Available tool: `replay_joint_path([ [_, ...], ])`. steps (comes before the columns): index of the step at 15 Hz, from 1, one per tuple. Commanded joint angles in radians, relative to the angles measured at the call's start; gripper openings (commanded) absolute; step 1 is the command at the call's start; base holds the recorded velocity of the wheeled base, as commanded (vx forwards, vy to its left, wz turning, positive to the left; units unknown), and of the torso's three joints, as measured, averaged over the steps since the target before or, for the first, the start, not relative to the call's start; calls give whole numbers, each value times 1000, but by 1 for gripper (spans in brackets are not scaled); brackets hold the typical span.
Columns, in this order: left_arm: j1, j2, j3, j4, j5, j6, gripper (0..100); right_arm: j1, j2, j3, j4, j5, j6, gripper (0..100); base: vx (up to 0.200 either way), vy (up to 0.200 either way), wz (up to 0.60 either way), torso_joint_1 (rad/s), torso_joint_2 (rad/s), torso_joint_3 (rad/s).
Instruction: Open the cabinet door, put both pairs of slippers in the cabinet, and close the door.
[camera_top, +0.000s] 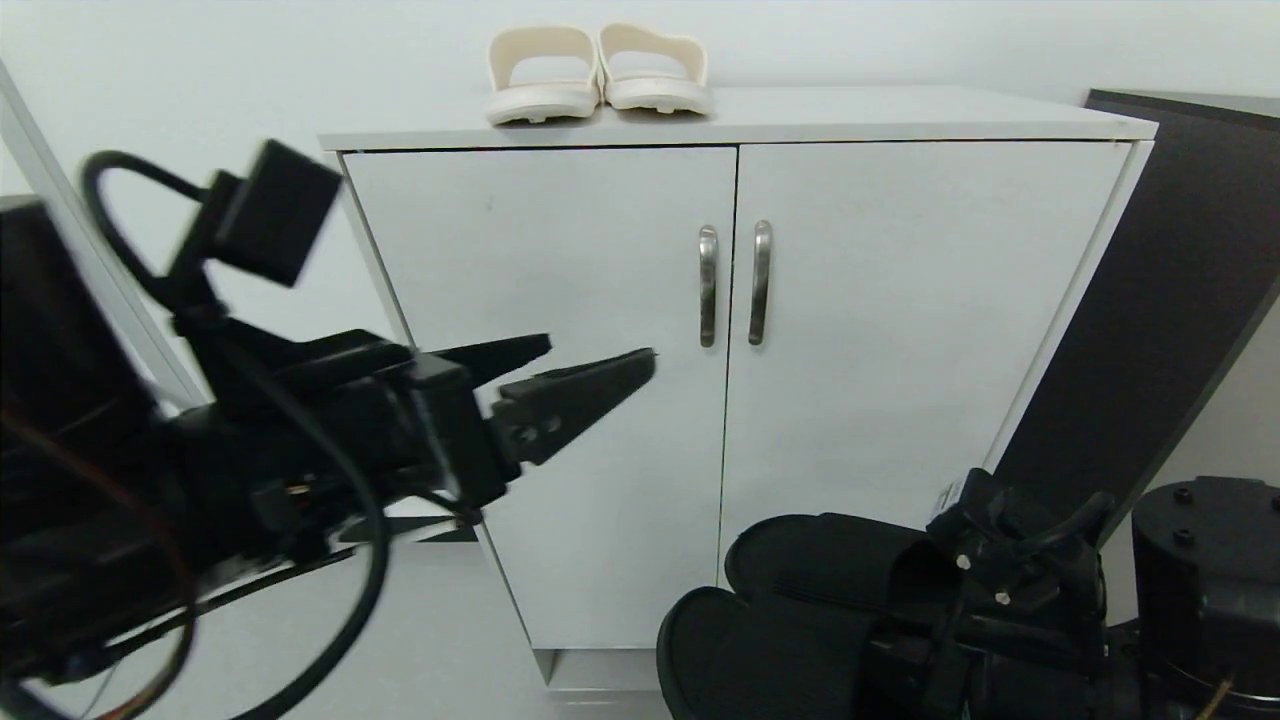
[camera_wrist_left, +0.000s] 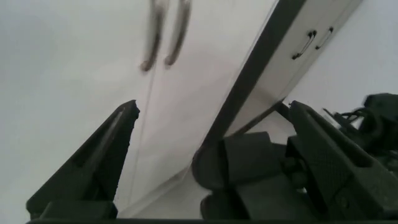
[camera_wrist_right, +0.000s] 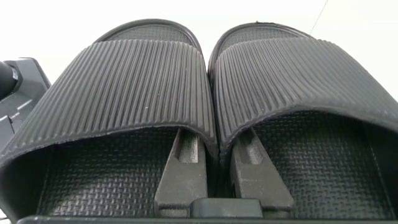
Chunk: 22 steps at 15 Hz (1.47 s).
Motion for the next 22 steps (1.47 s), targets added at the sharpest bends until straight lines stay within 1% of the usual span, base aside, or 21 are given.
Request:
replay_joint_path([
  [1, -58, 196, -143, -15, -1, -1, 100, 6, -2, -2, 0, -1, 1, 0, 0, 0, 0, 0, 0, 0],
  [2, -58, 212, -188, 19, -33, 4, 100, 6, -1, 1, 0, 1, 1, 0, 0, 0, 0, 0, 0, 0],
  [3, -56, 218, -222, 39, -93, 4, 100, 7, 1, -1, 0, -1, 1, 0, 0, 0, 0, 0, 0, 0],
  [5, -53, 238, -272, 65, -191, 4, 100, 7, 2, -1, 0, 1, 1, 0, 0, 0, 0, 0, 0, 0],
  [6, -41, 261, -309, 83, -257, 4, 100, 6, 2, 3, 0, 1, 1, 0, 0, 0, 0, 0, 0, 0],
  [7, -35, 273, -323, 87, -283, 2, 100, 7, 1, 4, 0, 1, 1, 0, 0, 0, 0, 0, 0, 0],
  [8, -27, 298, -343, 87, -343, -7, 100, 7, 1, 4, 1, 1, 0, 0, 0, 0, 0, 0, 0, 0],
  [9, -19, 318, -367, 85, -371, -22, 100, 7, -1, 4, 1, 1, -8, 0, 0, 0, 0, 0, 0, 0],
  [10, -18, 338, -401, 85, -369, -48, 100, 7, -5, 6, 1, 1, -12, 0, 0, 0, 0, 0, 0, 0],
  [11, -18, 358, -430, 87, -354, -61, 100, 7, -5, 6, 1, -1, -12, 0, 0, 0, 0, 0, 0, 0],
  [13, -13, 394, -472, 88, -286, -62, 100, 7, -7, 6, 1, -2, -12, 0, 0, 0, 0, 0, 0, 0],
  [14, -4, 408, -487, 90, -270, -64, 100, 7, -7, 6, 1, -2, -12, 0, 0, 0, 0, 0, 0, 0],
  [15, 4, 417, -498, 96, -260, -62, 100, 7, -5, 6, 1, -1, -12, 0, 0, 0, 0, 0, 0, 0],
  [17, 22, 453, -539, 100, -224, -62, 100, 7, -7, 6, 1, -2, -14, 0, 0, 0, 0, 0, 0, 0],
  [18, 31, 465, -551, 102, -217, -62, 100, 7, -7, 6, 1, -2, -14, 0, 0, 0, 0, 0, 0, 0],
  [19, 31, 476, -562, 111, -210, -62, 100, 7, -5, 6, 0, -2, -14, 0, 0, 0, 0, 0, 0, 0],
  [21, 31, 512, -602, 114, -176, -61, 100, 7, -5, 7, 1, -2, -15, 0, 0, 0, 0, 0, 0, 0],
  [22, 33, 531, -622, 117, -174, -61, 100, 7, -5, 12, 0, -2, -25, 0, 0, 0, 0, 0, 0, 0],
])
